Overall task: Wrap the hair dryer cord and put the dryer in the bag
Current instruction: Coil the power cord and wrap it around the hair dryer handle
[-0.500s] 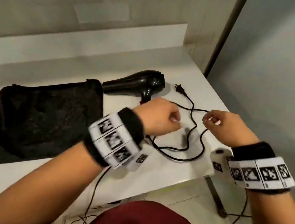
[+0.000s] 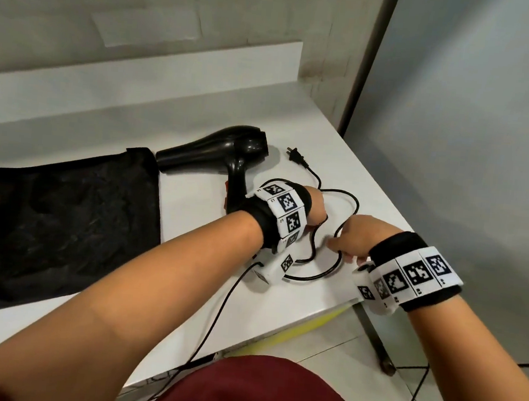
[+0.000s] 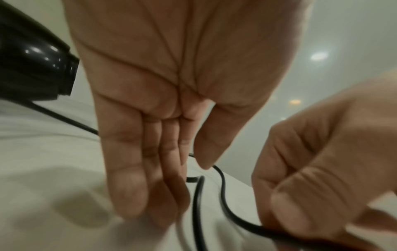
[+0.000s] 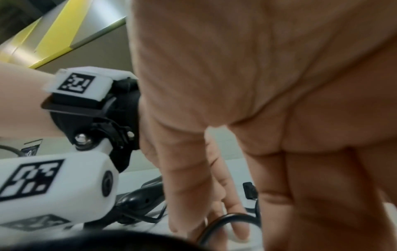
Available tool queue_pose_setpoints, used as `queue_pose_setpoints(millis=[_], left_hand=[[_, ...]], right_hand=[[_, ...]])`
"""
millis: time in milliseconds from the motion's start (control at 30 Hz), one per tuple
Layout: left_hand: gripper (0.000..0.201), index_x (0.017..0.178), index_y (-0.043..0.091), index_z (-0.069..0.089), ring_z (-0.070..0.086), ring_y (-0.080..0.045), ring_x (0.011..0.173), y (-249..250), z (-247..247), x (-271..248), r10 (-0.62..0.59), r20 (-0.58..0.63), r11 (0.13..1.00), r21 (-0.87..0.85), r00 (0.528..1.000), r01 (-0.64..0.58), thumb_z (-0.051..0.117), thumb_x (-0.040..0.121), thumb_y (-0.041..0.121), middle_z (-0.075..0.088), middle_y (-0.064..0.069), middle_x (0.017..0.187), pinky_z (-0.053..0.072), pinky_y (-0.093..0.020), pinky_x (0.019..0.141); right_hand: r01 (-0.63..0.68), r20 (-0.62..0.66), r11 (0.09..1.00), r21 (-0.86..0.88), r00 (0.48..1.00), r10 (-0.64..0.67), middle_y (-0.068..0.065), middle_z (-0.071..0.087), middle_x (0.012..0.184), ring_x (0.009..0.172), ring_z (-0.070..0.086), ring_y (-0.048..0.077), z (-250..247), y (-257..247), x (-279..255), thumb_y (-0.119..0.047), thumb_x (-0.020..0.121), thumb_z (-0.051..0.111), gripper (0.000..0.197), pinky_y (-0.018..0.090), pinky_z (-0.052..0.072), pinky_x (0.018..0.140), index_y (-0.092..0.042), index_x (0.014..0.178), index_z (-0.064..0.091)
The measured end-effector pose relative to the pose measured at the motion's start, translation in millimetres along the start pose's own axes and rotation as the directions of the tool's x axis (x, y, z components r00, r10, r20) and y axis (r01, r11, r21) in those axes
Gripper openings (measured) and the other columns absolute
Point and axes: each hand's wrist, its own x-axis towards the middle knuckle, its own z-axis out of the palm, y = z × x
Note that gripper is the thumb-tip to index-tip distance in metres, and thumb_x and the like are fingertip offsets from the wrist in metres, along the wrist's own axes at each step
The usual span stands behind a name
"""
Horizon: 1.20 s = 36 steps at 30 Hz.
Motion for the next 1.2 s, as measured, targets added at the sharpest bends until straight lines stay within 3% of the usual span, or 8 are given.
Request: queue_pose_setpoints(millis=[167,400,500,600,733,900,1067,1200], left_hand=[[0.029,0.064,0.011,0.051,0.056,-0.015,0.060,-1,5,17,-0.004,0.141,0.937,-0.344,0.990,0.052,0.043,0.091,0.011,0.060,0.005,0.046,0.045,-0.020,0.053],[0.020,0.091,0.005,0.056,0.056,-0.007,0.051,-19,-21,-15,-0.004,-0.159,0.745,-0.660,0.987,-0.103,0.037,0.095,0.009,0.055,-0.005,0.081,0.046,-0.017,0.049],[0.030,0.115,0.000,0.056,0.054,-0.008,0.056,-31,-28,-33,-0.056,-0.257,0.751,-0.647,0.965,-0.129,0.036,0.094,0.010,0.062,-0.007,0.097,0.047,-0.015,0.048],[0.032,0.118,0.003,0.056,0.050,-0.006,0.055,-43,-28,-48,-0.075,-0.280,0.790,-0.602,0.957,-0.114,0.035,0.095,0.010,0.053,0.005,0.070,0.043,-0.013,0.045],[0.033,0.116,0.009,0.059,0.048,-0.005,0.051,-59,-21,-65,-0.072,-0.409,0.789,-0.582,0.910,-0.199,0.034,0.095,0.012,0.048,0.009,0.064,0.035,-0.004,0.041],[0.026,0.101,0.027,0.061,0.054,-0.026,0.070,-72,-5,-79,-0.113,-0.580,0.608,-0.683,0.807,-0.405,0.040,0.095,0.014,0.062,-0.005,0.069,0.044,-0.030,0.064],[0.028,0.095,0.043,0.061,0.053,-0.024,0.071,-76,7,-84,0.012,-0.615,0.583,-0.637,0.789,-0.505,0.043,0.091,0.022,0.055,0.011,0.057,0.043,-0.031,0.063],[0.029,0.095,0.023,0.064,0.041,-0.011,0.056,-72,8,-81,0.040,-0.549,0.565,-0.677,0.835,-0.472,0.038,0.096,0.011,0.043,0.001,0.056,0.037,-0.021,0.058]], right_hand=[[0.047,0.016,0.999,-0.004,0.999,-0.047,0.002,0.055,0.052,0.045,0.046,0.014,-1,-4,0,-0.012,0.077,0.054,0.015,0.022,0.038,0.048,-0.005,0.071,0.066],[0.163,-0.318,0.957,0.238,0.944,-0.082,0.006,0.058,0.072,0.063,0.054,0.021,-7,-2,24,-0.005,0.082,0.055,0.018,0.025,0.048,0.058,-0.004,0.094,0.067],[0.219,-0.366,0.869,0.444,0.929,-0.047,0.006,0.054,0.057,0.034,0.053,0.004,-13,-1,32,0.003,0.080,0.054,0.016,0.018,0.048,0.046,-0.001,0.088,0.067],[0.252,-0.393,0.798,0.547,0.919,-0.021,0.007,0.052,0.054,0.023,0.046,-0.001,-18,-2,33,0.007,0.080,0.053,0.015,0.008,0.041,0.033,-0.002,0.084,0.065],[0.249,-0.462,0.810,0.531,0.886,0.031,0.005,0.053,0.052,0.034,0.053,0.007,-20,1,41,0.005,0.079,0.053,0.016,0.016,0.052,0.047,-0.002,0.083,0.067],[0.182,-0.443,0.839,0.512,0.893,0.076,0.007,0.052,0.055,0.048,0.053,0.027,-24,8,43,0.005,0.081,0.050,0.017,0.031,0.054,0.059,0.001,0.083,0.067],[0.160,-0.422,0.847,0.507,0.903,0.082,0.007,0.052,0.056,0.042,0.052,0.018,-26,8,42,0.006,0.081,0.050,0.017,0.021,0.047,0.046,0.002,0.086,0.066],[0.271,-0.509,0.799,0.537,0.859,0.051,0.005,0.052,0.055,0.025,0.049,0.001,-28,4,35,0.006,0.080,0.053,0.017,0.008,0.044,0.034,0.005,0.090,0.067]])
